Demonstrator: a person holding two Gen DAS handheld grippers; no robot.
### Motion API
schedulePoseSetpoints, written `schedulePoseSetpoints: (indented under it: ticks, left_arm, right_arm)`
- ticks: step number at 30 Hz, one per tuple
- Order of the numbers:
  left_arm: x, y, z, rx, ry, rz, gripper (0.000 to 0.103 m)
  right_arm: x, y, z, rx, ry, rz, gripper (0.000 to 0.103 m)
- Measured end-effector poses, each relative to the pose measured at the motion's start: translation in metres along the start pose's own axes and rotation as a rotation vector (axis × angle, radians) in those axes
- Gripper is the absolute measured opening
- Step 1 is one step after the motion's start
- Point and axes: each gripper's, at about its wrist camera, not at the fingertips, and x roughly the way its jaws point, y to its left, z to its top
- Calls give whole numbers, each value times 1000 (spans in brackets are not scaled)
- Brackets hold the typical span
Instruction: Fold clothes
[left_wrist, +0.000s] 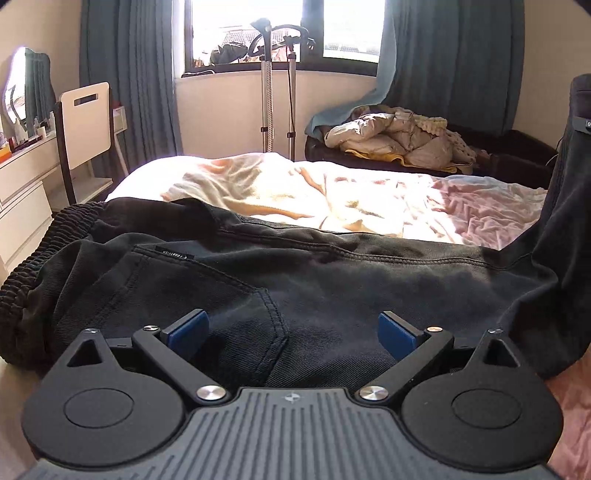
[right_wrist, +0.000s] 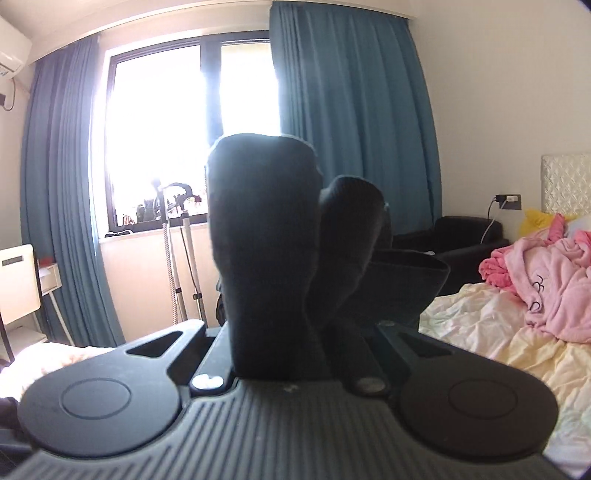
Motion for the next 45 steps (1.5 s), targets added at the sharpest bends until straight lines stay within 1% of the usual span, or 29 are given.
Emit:
schedulePoseSetpoints:
  ticks: [1,2,4,7,9,11,12,14,15,17,18,19,21,22,23,25,27,29,31,33,35,37,39,40,42,43,45]
  left_arm:
    - [4,4,-2,-3,10,26,99]
    - [5,10,-1,-19,7,30,99]
    - [-2,24,4,-81,-23,6,99]
    - [-10,44,6,-166,-65,12,99]
    - [-10,53,4,-200,-73,17,99]
    - [-6,57,3,-227,-62,12,99]
    - [-4,59,4,-239,-58,8,99]
    - [-2,59,4,-255,-57,7,99]
    - [-2,59,4,-257,-61,6,99]
    - [-3,57,3,-263,-78,-16,99]
    - [-3,56,3,-272,-81,-34,99]
    - [-2,56,3,-289,-84,-56,99]
    - [0,56,3,-328,-87,-100,99]
    - [0,56,2,-345,-88,-116,99]
    - [0,54,1,-359,-89,-130,99]
    - [-2,47,-1,-355,-99,-163,99]
    - [-2,37,-1,-324,-103,-164,99]
    - [1,26,-2,-287,-100,-153,99]
    - [4,16,-3,-265,-99,-158,99]
    - [7,6,-4,-242,-100,-172,99]
    - [9,-7,-6,-206,-109,-167,97]
    - [12,-21,-8,-170,-113,-151,92]
    - [17,-33,-12,-147,-99,-149,83]
    - [19,-37,-13,-138,-100,-149,81]
    - [22,-43,-17,-118,-112,-122,73]
    - [23,-45,-19,-107,-117,-106,70]
    - [27,-45,-21,-108,-124,-83,61]
  right_arm:
    - [0,21,-3,-33,8,20,8]
    - [0,36,-7,-58,15,40,8]
    - [-6,67,-30,-112,56,98,8]
    - [-15,114,-65,-192,116,186,8]
    - [-21,145,-89,-246,156,245,9]
    - [-26,175,-112,-301,198,303,9]
    - [-26,181,-131,-344,241,323,10]
    - [-33,194,-149,-369,294,332,12]
    - [-35,197,-154,-366,313,343,16]
    - [-34,197,-153,-358,343,378,24]
    - [-33,196,-150,-353,357,406,33]
    - [-35,198,-148,-347,373,454,53]
    - [-45,196,-146,-317,414,591,78]
    - [-49,193,-142,-301,431,657,78]
    - [-56,186,-138,-286,431,682,79]
    - [-71,171,-129,-256,429,734,80]
    - [-87,156,-121,-226,428,783,80]
    - [-104,128,-116,-220,418,752,80]
    - [-115,101,-115,-209,407,706,80]
    - [-122,67,-116,-186,389,618,80]
    - [-123,32,-117,-137,384,521,80]
    - [-122,6,-121,-108,379,449,80]
    - [-115,-15,-127,-63,359,381,80]
    - [-109,-21,-127,-14,358,366,80]
    - [-96,-27,-125,55,342,336,80]
    - [-93,-26,-125,67,326,322,80]
    - [-84,-25,-130,80,312,304,80]
